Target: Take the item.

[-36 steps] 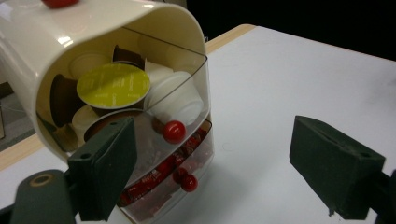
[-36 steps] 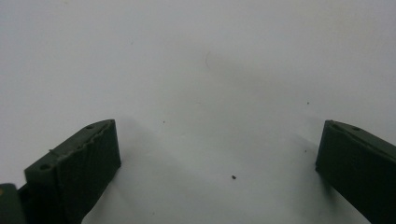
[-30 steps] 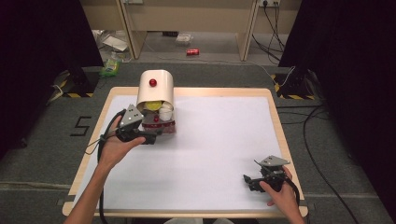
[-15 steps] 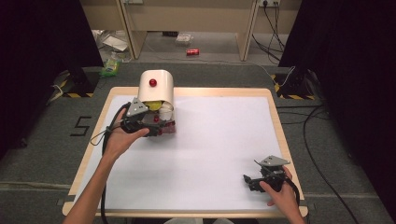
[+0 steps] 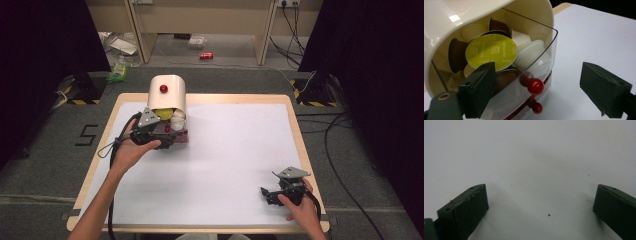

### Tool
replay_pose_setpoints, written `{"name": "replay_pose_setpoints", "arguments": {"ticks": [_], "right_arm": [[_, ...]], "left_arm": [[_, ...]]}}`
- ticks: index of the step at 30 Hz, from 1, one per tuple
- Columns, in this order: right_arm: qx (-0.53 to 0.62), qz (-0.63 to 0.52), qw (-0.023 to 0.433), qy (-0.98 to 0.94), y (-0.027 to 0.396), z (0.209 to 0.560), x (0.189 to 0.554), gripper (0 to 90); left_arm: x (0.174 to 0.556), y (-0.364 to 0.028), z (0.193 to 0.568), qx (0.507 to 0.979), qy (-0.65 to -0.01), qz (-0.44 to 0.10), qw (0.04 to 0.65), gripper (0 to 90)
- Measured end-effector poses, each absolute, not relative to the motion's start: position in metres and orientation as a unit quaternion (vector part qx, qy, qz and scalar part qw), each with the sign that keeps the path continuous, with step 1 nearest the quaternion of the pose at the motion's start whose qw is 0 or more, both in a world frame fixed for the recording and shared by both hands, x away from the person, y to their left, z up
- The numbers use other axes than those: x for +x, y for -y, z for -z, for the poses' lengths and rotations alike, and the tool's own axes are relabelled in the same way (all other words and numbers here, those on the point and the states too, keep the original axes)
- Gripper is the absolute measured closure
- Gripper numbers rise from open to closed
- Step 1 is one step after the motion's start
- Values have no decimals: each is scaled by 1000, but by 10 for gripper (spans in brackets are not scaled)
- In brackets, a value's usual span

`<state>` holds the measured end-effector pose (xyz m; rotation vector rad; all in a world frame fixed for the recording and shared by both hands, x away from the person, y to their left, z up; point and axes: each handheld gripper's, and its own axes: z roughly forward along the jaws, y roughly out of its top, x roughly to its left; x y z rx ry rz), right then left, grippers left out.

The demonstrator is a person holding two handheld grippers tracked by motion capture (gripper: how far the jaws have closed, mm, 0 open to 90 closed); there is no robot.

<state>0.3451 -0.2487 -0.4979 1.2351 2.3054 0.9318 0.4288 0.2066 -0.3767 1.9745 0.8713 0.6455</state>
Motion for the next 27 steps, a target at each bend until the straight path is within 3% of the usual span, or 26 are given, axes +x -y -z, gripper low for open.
{"name": "replay_pose_setpoints", "arguments": {"ticks": [27], "right_arm": [[437, -330, 182, -817, 249, 498, 345, 4]], "left_arm": [[382, -204, 388, 791, -332, -264, 441, 136]]}}
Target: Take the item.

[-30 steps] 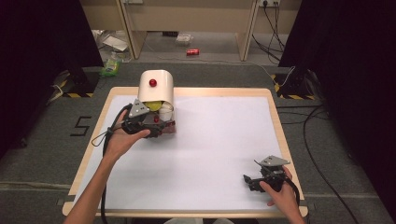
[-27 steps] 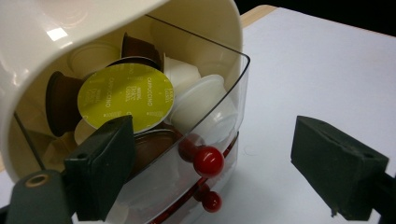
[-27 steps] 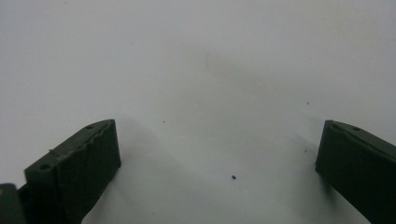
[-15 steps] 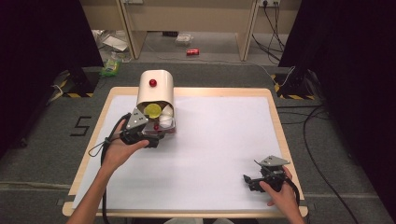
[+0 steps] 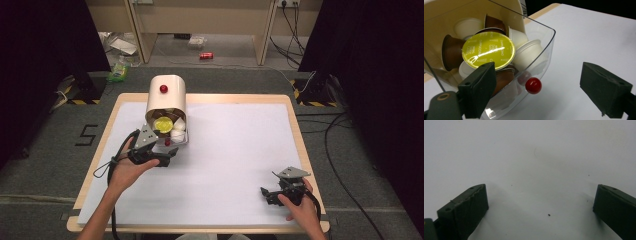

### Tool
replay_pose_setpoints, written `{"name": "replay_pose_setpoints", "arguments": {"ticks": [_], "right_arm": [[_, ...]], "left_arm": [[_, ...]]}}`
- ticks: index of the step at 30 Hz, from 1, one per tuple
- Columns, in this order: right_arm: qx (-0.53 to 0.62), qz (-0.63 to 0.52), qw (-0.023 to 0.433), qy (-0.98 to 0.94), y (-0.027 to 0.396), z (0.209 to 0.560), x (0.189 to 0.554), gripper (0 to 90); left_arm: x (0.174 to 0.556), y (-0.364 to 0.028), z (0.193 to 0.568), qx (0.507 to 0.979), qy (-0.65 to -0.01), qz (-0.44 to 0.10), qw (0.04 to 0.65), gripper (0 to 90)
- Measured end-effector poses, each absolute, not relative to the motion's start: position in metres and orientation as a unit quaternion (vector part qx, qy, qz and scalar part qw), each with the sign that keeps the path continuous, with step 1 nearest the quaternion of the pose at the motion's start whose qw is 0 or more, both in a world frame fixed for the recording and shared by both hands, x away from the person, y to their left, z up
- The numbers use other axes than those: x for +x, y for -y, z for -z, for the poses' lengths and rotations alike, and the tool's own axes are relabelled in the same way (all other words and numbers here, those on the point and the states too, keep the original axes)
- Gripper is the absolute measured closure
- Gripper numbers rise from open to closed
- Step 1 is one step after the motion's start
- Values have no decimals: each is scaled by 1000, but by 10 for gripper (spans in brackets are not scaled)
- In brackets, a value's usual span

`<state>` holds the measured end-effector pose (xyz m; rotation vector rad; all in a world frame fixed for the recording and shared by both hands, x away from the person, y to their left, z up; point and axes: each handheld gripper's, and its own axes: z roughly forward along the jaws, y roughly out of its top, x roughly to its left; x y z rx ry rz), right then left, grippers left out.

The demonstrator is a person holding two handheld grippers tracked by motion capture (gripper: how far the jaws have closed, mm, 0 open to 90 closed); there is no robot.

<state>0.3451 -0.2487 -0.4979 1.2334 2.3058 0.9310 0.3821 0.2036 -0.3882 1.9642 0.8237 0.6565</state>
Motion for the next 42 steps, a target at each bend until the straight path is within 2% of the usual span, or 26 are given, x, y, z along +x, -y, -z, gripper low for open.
{"name": "replay_pose_setpoints", "arguments": {"ticks": [42], "right_arm": [[437, -330, 182, -817, 249, 498, 345, 3]], "left_arm": [[363, -206, 390, 791, -343, -245, 443, 155]]}}
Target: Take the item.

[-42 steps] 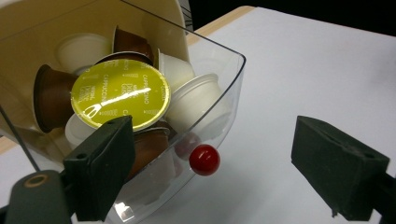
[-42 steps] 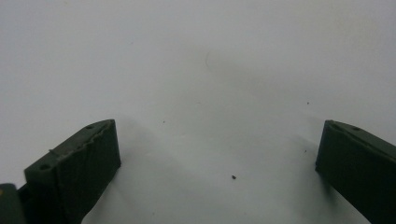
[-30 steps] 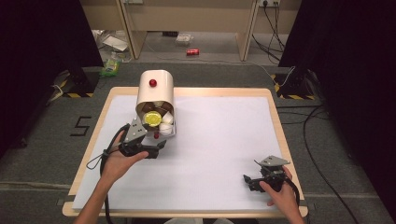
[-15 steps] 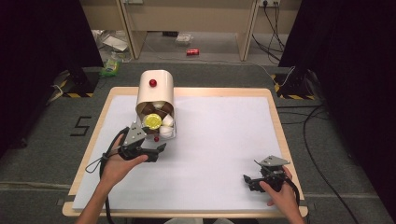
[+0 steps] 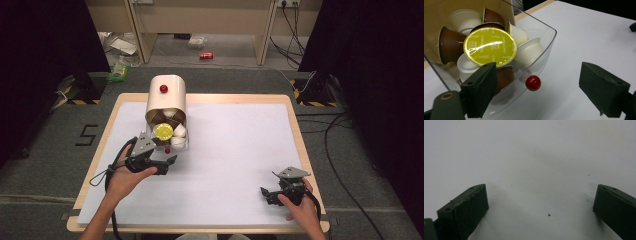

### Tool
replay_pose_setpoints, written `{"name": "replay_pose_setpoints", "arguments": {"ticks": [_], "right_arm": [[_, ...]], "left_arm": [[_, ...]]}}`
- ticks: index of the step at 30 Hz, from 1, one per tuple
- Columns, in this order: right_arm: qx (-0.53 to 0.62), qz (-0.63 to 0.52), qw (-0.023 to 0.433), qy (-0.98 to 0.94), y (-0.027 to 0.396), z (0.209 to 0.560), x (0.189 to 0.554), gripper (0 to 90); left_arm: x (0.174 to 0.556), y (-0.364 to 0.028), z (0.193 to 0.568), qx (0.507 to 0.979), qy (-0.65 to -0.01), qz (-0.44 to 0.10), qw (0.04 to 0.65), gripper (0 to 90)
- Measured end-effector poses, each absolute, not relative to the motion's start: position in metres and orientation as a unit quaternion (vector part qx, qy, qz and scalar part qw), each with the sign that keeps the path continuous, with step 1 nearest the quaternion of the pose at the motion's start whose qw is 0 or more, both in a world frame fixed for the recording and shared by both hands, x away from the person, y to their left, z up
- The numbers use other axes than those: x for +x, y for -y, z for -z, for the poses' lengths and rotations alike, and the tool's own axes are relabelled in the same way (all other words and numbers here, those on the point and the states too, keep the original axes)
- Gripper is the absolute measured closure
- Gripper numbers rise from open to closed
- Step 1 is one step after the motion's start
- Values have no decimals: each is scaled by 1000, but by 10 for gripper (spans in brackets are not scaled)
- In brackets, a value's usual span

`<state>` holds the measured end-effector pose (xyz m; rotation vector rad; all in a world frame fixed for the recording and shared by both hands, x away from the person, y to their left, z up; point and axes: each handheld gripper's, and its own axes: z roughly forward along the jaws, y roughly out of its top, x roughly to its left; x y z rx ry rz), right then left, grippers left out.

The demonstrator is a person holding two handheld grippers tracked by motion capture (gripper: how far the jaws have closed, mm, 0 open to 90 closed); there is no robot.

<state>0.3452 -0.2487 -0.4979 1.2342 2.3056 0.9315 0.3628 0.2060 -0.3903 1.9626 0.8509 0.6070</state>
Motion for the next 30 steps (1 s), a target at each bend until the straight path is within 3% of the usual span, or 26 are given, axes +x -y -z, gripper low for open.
{"name": "replay_pose_setpoints", "arguments": {"ticks": [30], "right_arm": [[437, -330, 182, -817, 249, 498, 345, 3]], "left_arm": [[378, -213, 365, 777, -353, -256, 455, 157]]}}
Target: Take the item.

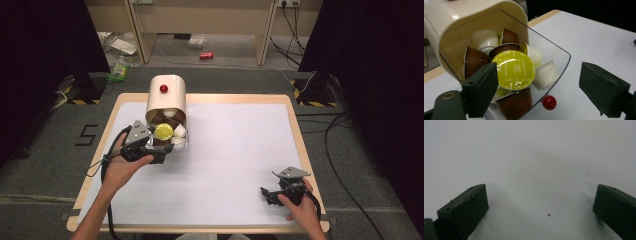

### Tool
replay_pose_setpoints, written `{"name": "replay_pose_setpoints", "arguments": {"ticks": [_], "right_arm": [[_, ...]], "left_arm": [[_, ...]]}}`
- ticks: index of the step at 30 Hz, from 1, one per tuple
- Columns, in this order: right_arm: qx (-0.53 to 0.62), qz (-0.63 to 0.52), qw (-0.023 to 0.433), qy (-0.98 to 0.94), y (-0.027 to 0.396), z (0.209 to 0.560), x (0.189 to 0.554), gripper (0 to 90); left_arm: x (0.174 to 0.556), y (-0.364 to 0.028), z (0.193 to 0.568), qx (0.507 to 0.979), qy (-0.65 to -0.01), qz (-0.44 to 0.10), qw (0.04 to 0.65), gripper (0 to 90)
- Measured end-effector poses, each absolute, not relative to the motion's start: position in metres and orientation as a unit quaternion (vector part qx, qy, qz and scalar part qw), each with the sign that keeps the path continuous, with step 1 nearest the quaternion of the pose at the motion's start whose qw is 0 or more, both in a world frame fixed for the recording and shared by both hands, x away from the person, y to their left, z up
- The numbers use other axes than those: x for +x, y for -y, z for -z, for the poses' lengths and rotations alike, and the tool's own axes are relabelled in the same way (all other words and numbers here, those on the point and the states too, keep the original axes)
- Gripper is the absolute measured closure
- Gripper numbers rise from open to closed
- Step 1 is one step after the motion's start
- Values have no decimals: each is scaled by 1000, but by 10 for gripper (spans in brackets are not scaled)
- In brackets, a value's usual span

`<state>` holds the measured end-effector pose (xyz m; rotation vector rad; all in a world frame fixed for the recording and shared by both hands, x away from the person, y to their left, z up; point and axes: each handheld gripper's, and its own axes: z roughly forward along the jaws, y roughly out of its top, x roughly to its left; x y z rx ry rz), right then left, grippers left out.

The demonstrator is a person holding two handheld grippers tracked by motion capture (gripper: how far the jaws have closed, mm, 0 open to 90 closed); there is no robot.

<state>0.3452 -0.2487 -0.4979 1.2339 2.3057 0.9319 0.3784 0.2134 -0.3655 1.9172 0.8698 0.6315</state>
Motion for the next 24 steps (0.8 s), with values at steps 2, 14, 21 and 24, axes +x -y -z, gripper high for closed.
{"name": "replay_pose_setpoints", "arguments": {"ticks": [2, 14, 21, 24], "right_arm": [[437, -330, 182, -817, 249, 498, 345, 4], [437, -330, 182, -817, 249, 498, 345, 4], [437, -330, 182, -817, 249, 498, 345, 3], [437, -330, 182, -817, 249, 498, 345, 4]], "left_arm": [[380, -214, 365, 777, -354, -256, 454, 158], [396, -218, 364, 770, -372, -262, 447, 165], [403, -218, 366, 770, -378, -265, 441, 173], [405, -217, 367, 770, -379, -265, 440, 177]]}}
